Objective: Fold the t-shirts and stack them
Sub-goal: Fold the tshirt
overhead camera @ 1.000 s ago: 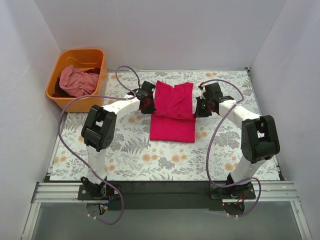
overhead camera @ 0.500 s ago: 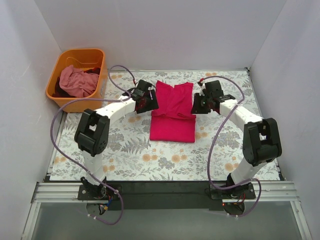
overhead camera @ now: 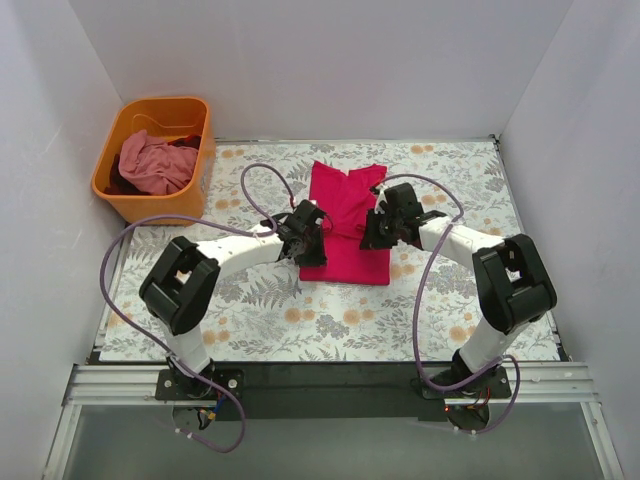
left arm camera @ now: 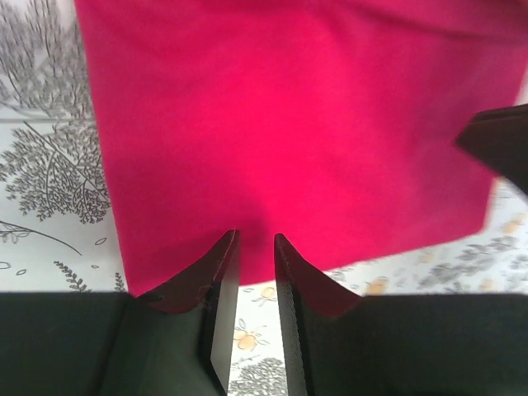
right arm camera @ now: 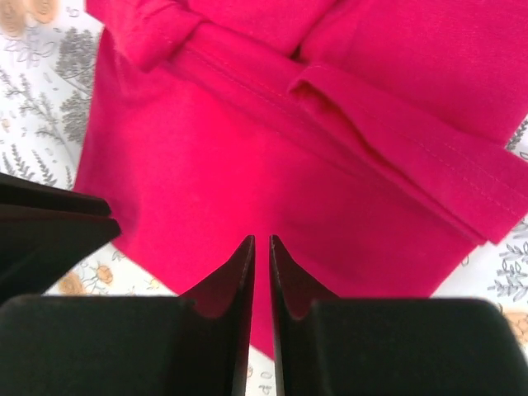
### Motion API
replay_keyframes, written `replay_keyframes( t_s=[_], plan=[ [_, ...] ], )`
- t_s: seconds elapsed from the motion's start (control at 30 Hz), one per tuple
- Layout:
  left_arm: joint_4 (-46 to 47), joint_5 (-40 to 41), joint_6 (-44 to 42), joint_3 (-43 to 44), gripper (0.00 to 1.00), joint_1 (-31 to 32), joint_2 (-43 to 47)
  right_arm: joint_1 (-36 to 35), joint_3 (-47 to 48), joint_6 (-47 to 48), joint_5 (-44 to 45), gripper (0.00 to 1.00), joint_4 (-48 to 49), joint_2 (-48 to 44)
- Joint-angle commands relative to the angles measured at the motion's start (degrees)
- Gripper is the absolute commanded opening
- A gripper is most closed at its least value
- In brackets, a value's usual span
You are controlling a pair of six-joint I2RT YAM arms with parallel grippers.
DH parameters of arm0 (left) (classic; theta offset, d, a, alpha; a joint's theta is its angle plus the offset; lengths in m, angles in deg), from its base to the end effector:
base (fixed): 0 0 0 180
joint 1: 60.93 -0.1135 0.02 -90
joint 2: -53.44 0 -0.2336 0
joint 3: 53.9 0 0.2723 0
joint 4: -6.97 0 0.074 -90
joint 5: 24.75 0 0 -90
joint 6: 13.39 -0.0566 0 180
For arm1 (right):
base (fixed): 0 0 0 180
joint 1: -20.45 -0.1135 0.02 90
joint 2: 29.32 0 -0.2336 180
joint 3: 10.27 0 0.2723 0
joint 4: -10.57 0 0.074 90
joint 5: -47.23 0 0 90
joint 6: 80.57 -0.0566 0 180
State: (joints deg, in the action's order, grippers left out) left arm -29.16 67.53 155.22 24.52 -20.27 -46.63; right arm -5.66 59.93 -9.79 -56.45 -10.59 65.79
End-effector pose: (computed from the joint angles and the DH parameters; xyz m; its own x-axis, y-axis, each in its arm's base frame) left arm 0.2924 -0.2482 0.1326 -0.7492 -0.6477 -0.1383 -0.5037 0.6928 -0.5160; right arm 0.3329 0.1781 0.1386 -0.7999 -0.0358 -0.5990 -0.3300 0.8600 0.3892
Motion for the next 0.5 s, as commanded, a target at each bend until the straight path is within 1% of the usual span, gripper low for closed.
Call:
replay_keyframes(
  t_s=[0.0, 0.1, 0.23, 0.47],
  plan=[
    [0.28, -1.75, 1.81, -1.18, 0.22, -0.41, -1.79, 0.18, 0.53, -0.99, -0.13, 0.17, 5.08, 2.09],
    [-0.24, -2.20, 2.60, -1.79, 0.21, -0.24, -3.37, 0.27, 1.85, -0.29, 0.84, 0.17, 5.79, 4.81],
    [-4.54, -1.84, 3.30, -1.53, 0.21, -0.06, -4.78, 0.36, 4.57, 0.76, 1.98, 0.16, 6.05, 8.42],
    [-6.57, -2.20, 4.36, -4.69, 0.20, -0.06, -1.54, 3.08, 12.04, 2.52, 4.87, 0.16, 6.05, 14.30]
  ],
)
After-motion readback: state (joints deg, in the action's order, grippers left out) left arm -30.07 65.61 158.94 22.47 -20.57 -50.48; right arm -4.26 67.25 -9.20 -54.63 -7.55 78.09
